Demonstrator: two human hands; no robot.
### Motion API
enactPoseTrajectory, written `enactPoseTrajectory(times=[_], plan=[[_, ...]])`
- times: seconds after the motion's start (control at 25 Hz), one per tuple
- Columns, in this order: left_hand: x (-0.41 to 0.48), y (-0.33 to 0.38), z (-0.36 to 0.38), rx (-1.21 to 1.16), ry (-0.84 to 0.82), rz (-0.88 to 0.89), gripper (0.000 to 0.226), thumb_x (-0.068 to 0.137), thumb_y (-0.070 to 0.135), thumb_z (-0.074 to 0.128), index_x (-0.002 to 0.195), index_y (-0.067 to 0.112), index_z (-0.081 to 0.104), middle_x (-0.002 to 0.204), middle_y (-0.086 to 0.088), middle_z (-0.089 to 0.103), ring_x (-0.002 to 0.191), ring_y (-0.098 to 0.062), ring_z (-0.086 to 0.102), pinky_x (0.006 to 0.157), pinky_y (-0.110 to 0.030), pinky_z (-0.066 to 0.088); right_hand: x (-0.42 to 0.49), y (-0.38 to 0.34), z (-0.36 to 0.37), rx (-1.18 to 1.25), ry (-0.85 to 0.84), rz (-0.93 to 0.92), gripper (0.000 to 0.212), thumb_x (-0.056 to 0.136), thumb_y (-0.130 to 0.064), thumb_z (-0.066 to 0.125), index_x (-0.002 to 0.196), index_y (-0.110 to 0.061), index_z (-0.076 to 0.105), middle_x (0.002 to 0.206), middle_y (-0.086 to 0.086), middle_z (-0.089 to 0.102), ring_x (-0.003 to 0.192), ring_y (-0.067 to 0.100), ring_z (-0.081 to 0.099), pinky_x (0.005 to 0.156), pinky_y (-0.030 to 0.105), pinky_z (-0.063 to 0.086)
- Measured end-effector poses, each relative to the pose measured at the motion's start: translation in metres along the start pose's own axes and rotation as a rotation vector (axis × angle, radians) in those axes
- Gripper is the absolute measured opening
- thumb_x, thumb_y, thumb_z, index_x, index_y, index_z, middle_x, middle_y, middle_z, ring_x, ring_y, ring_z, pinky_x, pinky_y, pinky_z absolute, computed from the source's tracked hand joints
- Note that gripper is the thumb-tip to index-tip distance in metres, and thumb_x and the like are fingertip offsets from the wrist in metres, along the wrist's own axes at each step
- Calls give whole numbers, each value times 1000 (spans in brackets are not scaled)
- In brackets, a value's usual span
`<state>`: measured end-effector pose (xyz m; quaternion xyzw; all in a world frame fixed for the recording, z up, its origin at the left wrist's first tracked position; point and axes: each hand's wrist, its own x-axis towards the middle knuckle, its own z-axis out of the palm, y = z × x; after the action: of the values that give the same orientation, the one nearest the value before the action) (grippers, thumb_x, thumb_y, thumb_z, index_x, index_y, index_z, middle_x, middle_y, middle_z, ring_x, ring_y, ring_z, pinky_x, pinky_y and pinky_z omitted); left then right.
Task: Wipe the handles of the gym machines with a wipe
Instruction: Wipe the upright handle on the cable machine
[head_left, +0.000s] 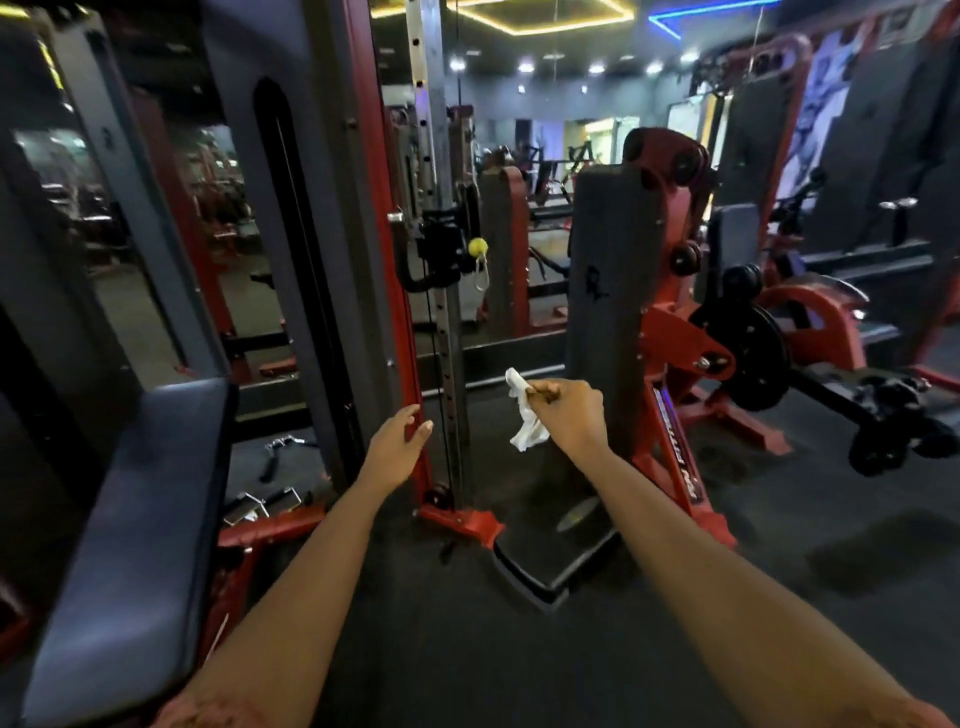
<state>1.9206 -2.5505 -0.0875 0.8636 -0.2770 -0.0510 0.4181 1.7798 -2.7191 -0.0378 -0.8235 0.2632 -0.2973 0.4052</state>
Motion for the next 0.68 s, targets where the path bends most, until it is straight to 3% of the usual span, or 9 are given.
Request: enactPoseTrajectory(times=[0.08,0.24,0.4,0.52,0.6,0.68], plan=[[50,7,-3,-20,72,-6,48,97,31,44,140,13,37,139,-12,46,129,-24,43,104,-31,33,57,-3,10,52,12,-62,20,89,-20,56,93,-9,73,86,10,72,81,17,66,74,23,48],[146,26,-13,-76,170,-23,49,97,30,43,141,12,35,140,-13,45,129,-24,43,101,-28,34,162,-8,38,119,-18,-120,17,89,-21,57,91,-13,73,74,1,66,72,10,58,64,19,41],[246,42,-29,-132,310,-57,48,97,33,43,142,15,34,135,-7,50,127,-22,45,91,-23,31,273,-15,85,207,-39,-115,31,88,-23,58,58,-17,59,49,-5,48,50,5,45,54,20,35],[309,39,-41,-133,368,-92,47,98,34,42,141,18,34,133,-4,53,125,-20,45,88,-21,29,331,-19,135,317,-70,-53,29,88,-23,57,71,-2,67,55,4,53,51,11,46,48,18,37],[350,31,-51,-141,382,-98,48,98,34,42,142,18,34,132,-3,53,125,-20,45,88,-22,29,364,-23,167,351,-75,-23,25,89,-20,56,73,-3,66,54,1,51,49,7,44,41,10,33],[398,18,-61,-155,378,-72,48,97,35,43,142,18,34,129,-2,55,120,-17,47,88,-23,30,404,-32,198,413,-28,-7,19,88,-19,57,80,-8,70,63,3,61,55,8,50,48,11,37]])
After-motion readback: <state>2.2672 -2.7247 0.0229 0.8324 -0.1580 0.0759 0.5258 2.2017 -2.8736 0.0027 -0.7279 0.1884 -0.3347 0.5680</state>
